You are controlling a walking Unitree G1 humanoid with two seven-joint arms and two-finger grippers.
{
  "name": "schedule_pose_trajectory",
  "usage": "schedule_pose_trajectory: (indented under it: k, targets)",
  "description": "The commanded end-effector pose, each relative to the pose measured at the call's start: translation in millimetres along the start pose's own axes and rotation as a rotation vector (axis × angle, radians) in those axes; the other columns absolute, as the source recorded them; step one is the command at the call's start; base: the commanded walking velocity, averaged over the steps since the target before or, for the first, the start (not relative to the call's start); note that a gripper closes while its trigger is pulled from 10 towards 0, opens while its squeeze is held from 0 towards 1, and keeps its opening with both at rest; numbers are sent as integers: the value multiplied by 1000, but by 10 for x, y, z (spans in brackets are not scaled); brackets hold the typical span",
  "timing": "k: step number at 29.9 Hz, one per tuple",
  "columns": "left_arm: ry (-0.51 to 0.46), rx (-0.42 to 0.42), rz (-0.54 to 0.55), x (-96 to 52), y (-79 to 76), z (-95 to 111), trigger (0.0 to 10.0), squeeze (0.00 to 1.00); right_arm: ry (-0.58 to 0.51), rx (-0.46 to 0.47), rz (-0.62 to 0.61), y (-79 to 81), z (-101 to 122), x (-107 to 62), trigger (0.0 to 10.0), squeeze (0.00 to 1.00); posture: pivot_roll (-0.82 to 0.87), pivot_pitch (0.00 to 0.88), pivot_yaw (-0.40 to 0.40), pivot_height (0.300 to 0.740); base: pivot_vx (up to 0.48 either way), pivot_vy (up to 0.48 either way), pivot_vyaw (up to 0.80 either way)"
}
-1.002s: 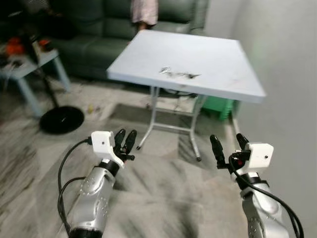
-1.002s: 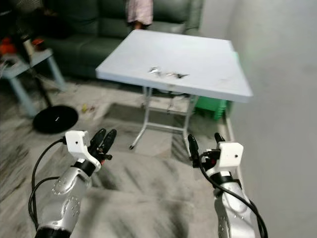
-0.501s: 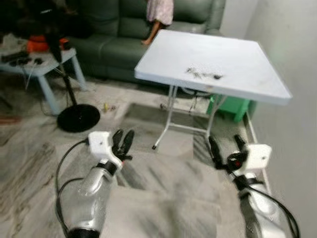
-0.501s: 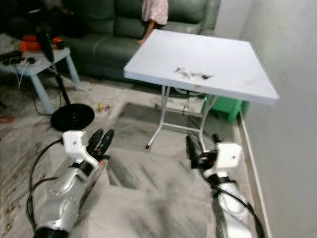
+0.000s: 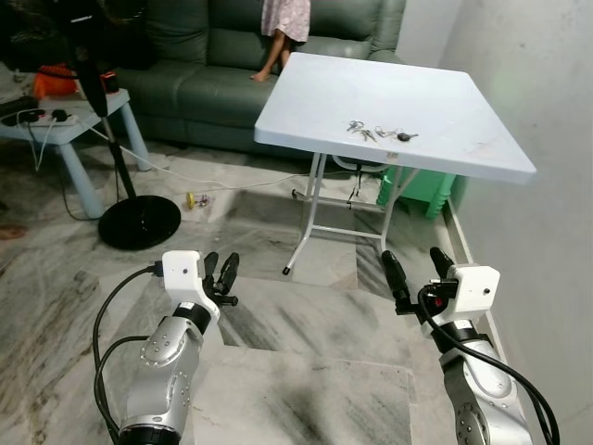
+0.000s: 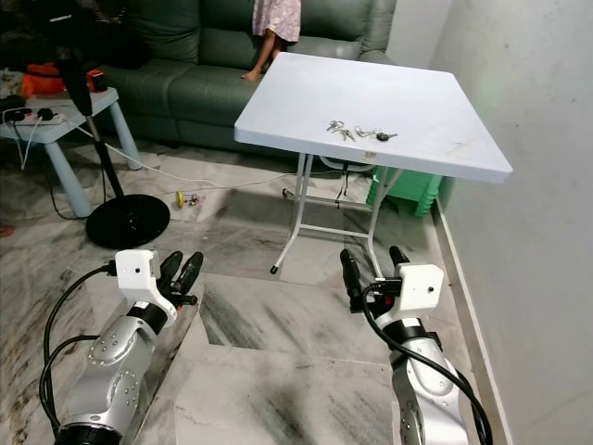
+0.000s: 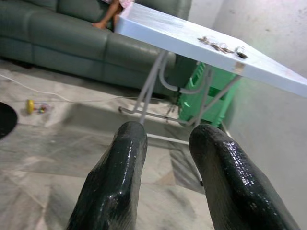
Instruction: Hang keys on a hook
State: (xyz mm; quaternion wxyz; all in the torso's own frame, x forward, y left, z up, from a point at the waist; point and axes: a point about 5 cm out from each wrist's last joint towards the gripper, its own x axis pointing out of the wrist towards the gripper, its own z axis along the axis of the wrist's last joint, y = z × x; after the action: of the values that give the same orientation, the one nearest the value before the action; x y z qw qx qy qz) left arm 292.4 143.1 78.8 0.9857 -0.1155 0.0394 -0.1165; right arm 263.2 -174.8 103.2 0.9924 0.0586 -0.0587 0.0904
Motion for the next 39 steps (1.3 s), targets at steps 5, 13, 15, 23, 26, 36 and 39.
schedule_pose_trajectory:
  k: [5, 13, 15, 23, 26, 36, 39]
  targets:
    - [4, 6, -20, 7, -20, 15, 10000, 0, -1, -2, -6, -26, 17, 7, 10000, 0, 120, 0, -58, 736, 0, 0, 0]
    - [3, 26, -29, 13, -39, 34, 10000, 0, 1, -1, -9, -32, 13, 21, 10000, 0, 124, 0, -55, 736, 137, 0, 0]
    - [1, 28, -31, 13, -42, 37, 10000, 0, 0, -1, -8, -29, 11, 23, 10000, 0, 125, 0, -55, 736, 322, 0, 0]
    - [-6, 35, -43, 31, -59, 60, 10000, 0, 1, 4, -7, -13, 1, 29, 10000, 0, 128, 0, -52, 736, 396, 0, 0]
    - [-7, 34, -46, 39, -71, 65, 10000, 0, 1, 5, -6, -11, -1, 30, 10000, 0, 128, 0, -51, 736, 416, 0, 0]
    - [-3, 41, -60, 52, -107, 60, 10000, 0, 0, 4, -7, -17, 2, 35, 10000, 0, 126, 0, -52, 736, 419, 0, 0]
    - [-2, 44, -62, 56, -110, 55, 10000, 0, 1, 3, -2, -17, -1, 38, 10000, 0, 127, 0, -54, 736, 419, 0, 0]
